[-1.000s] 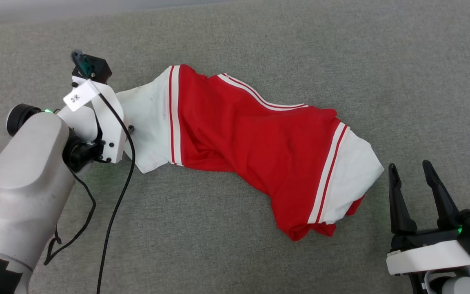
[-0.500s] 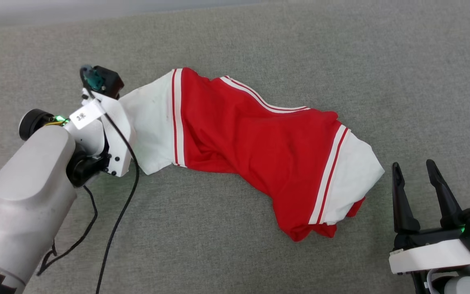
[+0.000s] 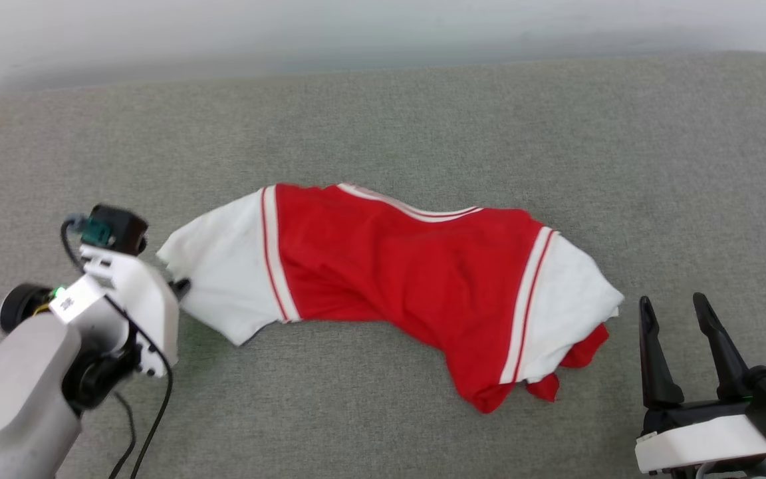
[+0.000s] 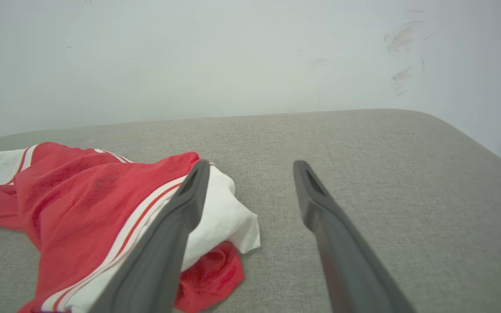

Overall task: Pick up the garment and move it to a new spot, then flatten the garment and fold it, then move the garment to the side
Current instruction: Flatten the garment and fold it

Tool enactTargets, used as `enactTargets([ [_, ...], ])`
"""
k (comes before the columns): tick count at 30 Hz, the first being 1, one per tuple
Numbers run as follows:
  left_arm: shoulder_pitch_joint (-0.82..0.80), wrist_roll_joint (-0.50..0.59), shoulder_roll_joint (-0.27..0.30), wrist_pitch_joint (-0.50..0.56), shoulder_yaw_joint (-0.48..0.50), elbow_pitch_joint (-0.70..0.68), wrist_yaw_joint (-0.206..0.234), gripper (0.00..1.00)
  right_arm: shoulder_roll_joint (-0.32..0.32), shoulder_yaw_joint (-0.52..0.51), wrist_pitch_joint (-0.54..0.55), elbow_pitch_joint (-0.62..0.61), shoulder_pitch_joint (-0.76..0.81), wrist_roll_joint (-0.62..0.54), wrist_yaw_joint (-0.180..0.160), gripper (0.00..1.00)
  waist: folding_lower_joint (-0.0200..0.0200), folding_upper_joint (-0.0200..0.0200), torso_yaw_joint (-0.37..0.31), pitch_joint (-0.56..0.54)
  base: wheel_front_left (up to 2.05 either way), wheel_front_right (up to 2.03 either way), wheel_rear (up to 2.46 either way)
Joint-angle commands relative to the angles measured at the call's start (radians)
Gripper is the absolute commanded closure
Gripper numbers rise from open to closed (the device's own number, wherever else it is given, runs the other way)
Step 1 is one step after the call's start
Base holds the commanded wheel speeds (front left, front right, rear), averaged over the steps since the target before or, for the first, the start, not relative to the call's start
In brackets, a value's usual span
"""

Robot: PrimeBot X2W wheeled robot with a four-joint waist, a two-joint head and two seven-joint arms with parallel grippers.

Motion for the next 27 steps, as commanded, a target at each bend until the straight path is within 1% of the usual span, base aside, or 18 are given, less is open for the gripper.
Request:
enactTargets([
  [1,0.039,-0.009,0.022,-0.005,0.009,-0.014,0.019,1.00,0.002,0.000,-0.002,0.002,0.008,-0.008,-0.001,0.00,0.0000,0.0000,0.010,-0.012,0.00,0.00,0.00],
  [6,0.151,-0.046,0.069,-0.009,0.028,-0.048,0.074,1.00,0.002,0.004,-0.002,0.007,0.015,-0.012,-0.001,0.00,0.0000,0.0000,0.013,-0.020,0.00,0.00,0.00],
  [7,0.172,-0.059,0.071,-0.008,0.032,-0.046,0.083,1.00,0.002,0.004,-0.002,0.009,0.016,-0.014,-0.001,0.00,0.0000,0.0000,0.013,-0.019,0.00,0.00,0.00],
  [10,0.220,-0.080,0.068,-0.008,0.036,-0.025,0.099,1.00,0.002,0.004,-0.002,0.015,0.017,-0.023,-0.001,0.00,0.0000,0.0000,0.010,-0.017,0.00,0.00,0.00],
  [15,0.265,-0.091,0.037,-0.034,0.028,0.028,0.102,1.00,0.002,0.000,-0.002,0.021,0.019,-0.033,-0.001,0.00,0.0000,0.0000,0.006,-0.024,0.00,0.00,0.00],
  [16,0.266,-0.086,0.028,-0.053,0.031,0.036,0.104,0.78,0.002,-0.002,-0.002,0.022,0.019,-0.036,-0.001,0.00,0.0000,0.0000,0.006,-0.028,0.00,0.00,0.00],
  [17,0.262,-0.079,0.021,-0.079,0.035,0.042,0.108,0.00,0.002,-0.004,-0.002,0.021,0.019,-0.039,-0.001,0.00,0.0000,0.0000,0.007,-0.034,0.00,0.00,0.00],
  [22,0.253,-0.018,-0.007,-0.261,0.057,0.051,0.137,0.00,-0.008,-0.016,-0.002,0.005,0.020,-0.045,-0.001,0.00,0.0000,0.0000,0.018,-0.071,0.00,0.00,0.00],
  [27,0.272,0.044,-0.037,-0.422,0.066,0.024,0.193,0.00,-0.042,-0.031,-0.002,-0.019,-0.005,-0.034,-0.001,0.00,0.0000,0.0000,0.038,-0.106,0.00,0.00,0.00],
])
